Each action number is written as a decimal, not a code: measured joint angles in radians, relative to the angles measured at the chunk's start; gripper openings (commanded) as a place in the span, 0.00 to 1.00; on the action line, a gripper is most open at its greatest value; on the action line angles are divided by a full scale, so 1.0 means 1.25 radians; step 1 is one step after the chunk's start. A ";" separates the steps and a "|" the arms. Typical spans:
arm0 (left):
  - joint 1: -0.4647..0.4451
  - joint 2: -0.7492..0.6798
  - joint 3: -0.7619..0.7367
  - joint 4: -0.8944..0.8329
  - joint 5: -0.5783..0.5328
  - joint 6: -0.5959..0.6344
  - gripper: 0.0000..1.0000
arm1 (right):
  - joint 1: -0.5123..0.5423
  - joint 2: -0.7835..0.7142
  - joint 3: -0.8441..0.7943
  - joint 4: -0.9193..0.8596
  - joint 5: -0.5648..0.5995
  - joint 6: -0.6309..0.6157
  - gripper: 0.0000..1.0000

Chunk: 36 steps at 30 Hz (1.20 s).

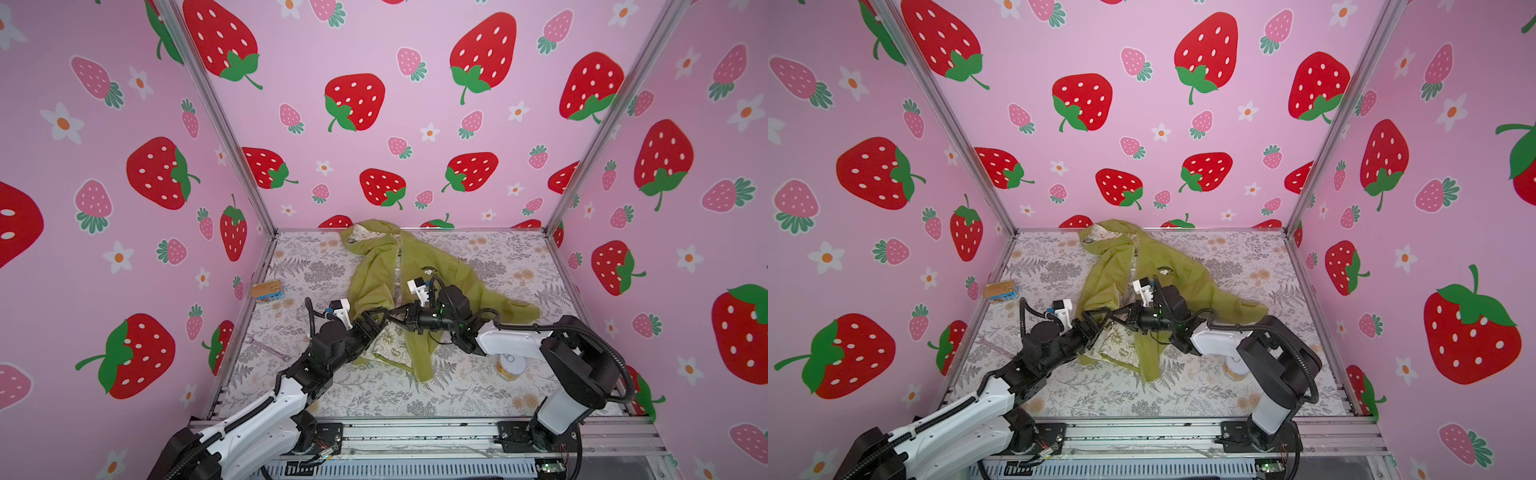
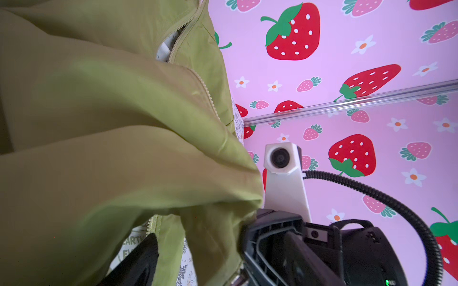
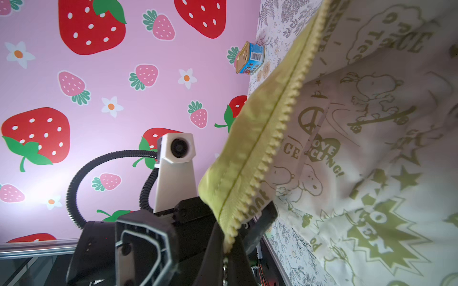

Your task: Zip up the jacket

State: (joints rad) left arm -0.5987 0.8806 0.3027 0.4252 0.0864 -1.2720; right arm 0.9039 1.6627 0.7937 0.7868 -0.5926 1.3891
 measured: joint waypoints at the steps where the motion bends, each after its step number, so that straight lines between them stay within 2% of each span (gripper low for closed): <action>1: 0.000 0.005 -0.005 0.014 0.001 -0.007 0.82 | 0.001 -0.005 0.000 0.003 0.000 0.003 0.00; 10: -0.001 -0.001 -0.025 0.104 -0.007 -0.042 0.88 | 0.010 -0.013 -0.006 0.043 -0.003 0.045 0.00; 20: -0.009 0.049 -0.025 0.225 -0.012 -0.105 0.87 | 0.019 -0.057 -0.016 0.053 -0.002 0.064 0.00; 25: -0.011 0.032 -0.027 0.242 -0.013 -0.116 0.81 | 0.019 -0.060 -0.027 0.053 0.001 0.066 0.00; 32: -0.011 -0.096 -0.046 0.189 -0.027 -0.099 0.70 | 0.019 -0.060 -0.045 0.052 0.009 0.066 0.00; 36: -0.011 -0.128 -0.046 0.154 -0.024 -0.086 0.65 | 0.019 -0.060 -0.045 0.052 0.013 0.065 0.00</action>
State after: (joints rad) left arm -0.6125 0.7200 0.2451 0.6170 0.0563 -1.3792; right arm 0.9272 1.5879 0.7376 0.8520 -0.5766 1.4700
